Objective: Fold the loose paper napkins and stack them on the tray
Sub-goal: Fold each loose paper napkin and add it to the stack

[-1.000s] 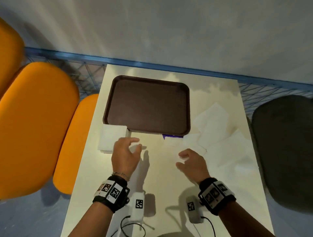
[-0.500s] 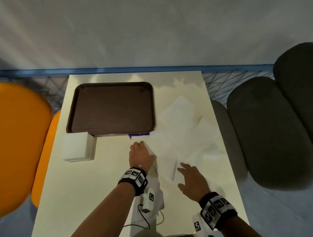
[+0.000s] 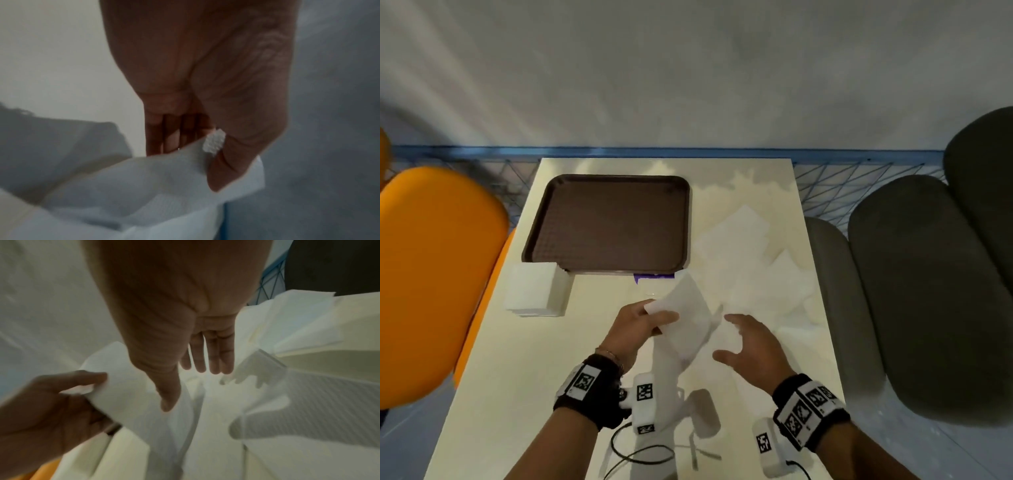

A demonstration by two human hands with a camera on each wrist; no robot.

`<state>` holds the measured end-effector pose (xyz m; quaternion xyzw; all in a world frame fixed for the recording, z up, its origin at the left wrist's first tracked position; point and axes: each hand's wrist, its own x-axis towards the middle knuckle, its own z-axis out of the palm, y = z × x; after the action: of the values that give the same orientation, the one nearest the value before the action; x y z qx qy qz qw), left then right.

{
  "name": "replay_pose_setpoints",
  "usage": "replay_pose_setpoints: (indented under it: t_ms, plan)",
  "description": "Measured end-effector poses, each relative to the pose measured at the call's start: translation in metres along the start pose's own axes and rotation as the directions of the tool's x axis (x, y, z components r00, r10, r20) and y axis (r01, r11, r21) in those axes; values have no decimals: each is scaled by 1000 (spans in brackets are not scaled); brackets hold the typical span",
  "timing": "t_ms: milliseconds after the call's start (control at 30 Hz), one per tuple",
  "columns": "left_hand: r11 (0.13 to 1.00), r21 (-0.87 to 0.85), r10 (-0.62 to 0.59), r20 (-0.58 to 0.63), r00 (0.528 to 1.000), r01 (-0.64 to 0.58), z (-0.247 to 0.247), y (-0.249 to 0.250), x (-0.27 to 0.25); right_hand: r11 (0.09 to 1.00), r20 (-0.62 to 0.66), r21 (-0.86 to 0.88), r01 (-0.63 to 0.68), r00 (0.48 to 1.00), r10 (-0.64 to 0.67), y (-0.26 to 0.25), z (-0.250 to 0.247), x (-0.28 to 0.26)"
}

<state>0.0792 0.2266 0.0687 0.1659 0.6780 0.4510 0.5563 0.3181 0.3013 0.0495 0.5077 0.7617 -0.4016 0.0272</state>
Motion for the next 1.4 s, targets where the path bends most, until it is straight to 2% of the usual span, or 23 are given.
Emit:
replay_pose_setpoints:
  t_ms: [67,167,267,400,500,600,767,900,1000,1067,1167,1233,1333,1400]
  plan:
    - [993,-116,27,117,993,-13,-2,13,-24,988,-8,141,59,998,-59,-17,-18,1]
    - [983,-179,70,197,978,-34,-5,28,-50,956,97,256,144,980,-174,-49,-44,-2]
    - [972,-221,113,158,981,-77,-6,38,-65,928,199,319,195,943,-267,-73,-68,-9]
    - [958,-261,138,45,989,-122,-12,48,-76,887,233,390,245,906,-353,-89,-91,-22]
    - [950,-286,139,23,990,-126,-15,51,-81,872,285,429,237,880,-380,-93,-103,-27]
    - [947,-301,129,53,990,-107,-21,52,-86,871,304,403,282,856,-418,-100,-111,-33]
    - [975,-216,100,201,974,-55,-30,49,-91,864,320,253,436,805,-500,-121,-120,-45]
    - [978,-207,79,384,920,3,-31,45,-100,825,283,225,518,776,-564,-142,-124,-57]
    - [971,-234,83,485,871,38,-32,40,-106,779,268,193,596,732,-626,-153,-123,-61]
    - [957,-285,100,505,857,57,-34,38,-107,754,263,184,631,708,-656,-155,-120,-60]
    - [949,-313,114,456,883,40,-41,40,-107,718,241,158,678,679,-694,-157,-113,-59]
    - [956,-295,137,404,905,-13,-49,44,-107,711,208,83,698,686,-697,-157,-109,-58]
    - [963,-254,172,313,934,-92,-62,53,-109,770,171,-14,638,760,-627,-159,-111,-61]
    - [959,-208,239,221,946,-193,-70,56,-109,833,218,-34,553,817,-534,-162,-114,-66]
